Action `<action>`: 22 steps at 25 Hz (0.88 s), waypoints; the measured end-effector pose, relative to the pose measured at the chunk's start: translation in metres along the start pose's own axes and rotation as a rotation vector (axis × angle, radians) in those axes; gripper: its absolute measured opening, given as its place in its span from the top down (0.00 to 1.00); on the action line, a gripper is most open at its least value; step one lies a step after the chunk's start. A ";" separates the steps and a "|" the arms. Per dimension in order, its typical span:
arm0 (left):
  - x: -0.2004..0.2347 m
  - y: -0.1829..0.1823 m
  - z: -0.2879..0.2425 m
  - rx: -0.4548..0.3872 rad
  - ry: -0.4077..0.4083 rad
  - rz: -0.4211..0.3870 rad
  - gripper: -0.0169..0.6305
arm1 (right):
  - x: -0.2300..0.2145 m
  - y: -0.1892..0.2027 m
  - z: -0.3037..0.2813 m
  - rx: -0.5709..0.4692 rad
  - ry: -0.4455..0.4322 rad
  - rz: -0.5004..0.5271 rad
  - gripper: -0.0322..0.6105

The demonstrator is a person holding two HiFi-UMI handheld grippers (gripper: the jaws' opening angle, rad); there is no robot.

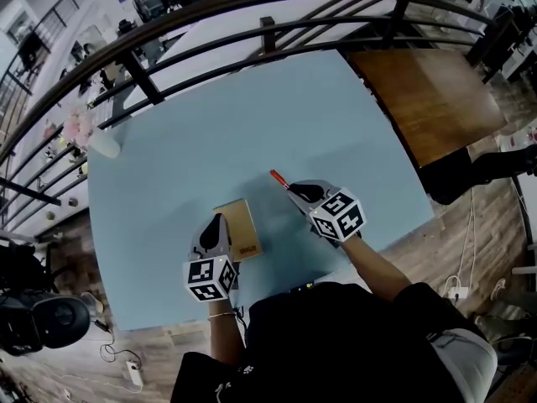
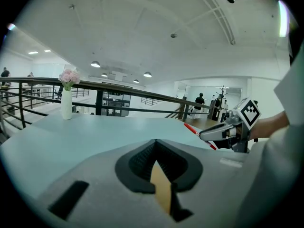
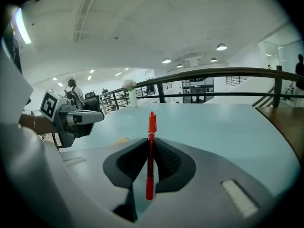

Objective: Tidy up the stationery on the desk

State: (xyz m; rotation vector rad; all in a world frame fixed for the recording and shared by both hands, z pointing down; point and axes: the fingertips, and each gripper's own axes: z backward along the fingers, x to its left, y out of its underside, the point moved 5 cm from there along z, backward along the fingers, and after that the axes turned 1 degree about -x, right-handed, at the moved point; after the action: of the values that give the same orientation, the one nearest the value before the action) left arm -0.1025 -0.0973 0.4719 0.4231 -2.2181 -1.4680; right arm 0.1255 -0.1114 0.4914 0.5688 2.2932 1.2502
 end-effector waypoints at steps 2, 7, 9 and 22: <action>-0.012 0.001 0.001 -0.004 -0.004 -0.006 0.98 | -0.001 0.004 0.011 -0.012 0.006 -0.018 0.87; -0.040 0.007 0.010 -0.002 -0.018 -0.027 0.98 | 0.000 0.020 0.038 -0.037 0.015 -0.079 0.87; -0.047 0.010 0.015 -0.003 -0.022 -0.028 0.98 | 0.002 0.027 0.045 -0.042 0.012 -0.094 0.87; -0.041 0.020 0.028 0.016 -0.017 -0.080 0.98 | 0.020 0.051 0.038 -0.050 0.050 -0.256 0.87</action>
State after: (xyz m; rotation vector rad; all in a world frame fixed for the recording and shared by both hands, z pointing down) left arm -0.0819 -0.0476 0.4733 0.5120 -2.2518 -1.5004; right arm 0.1381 -0.0497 0.5134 0.2198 2.2822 1.2039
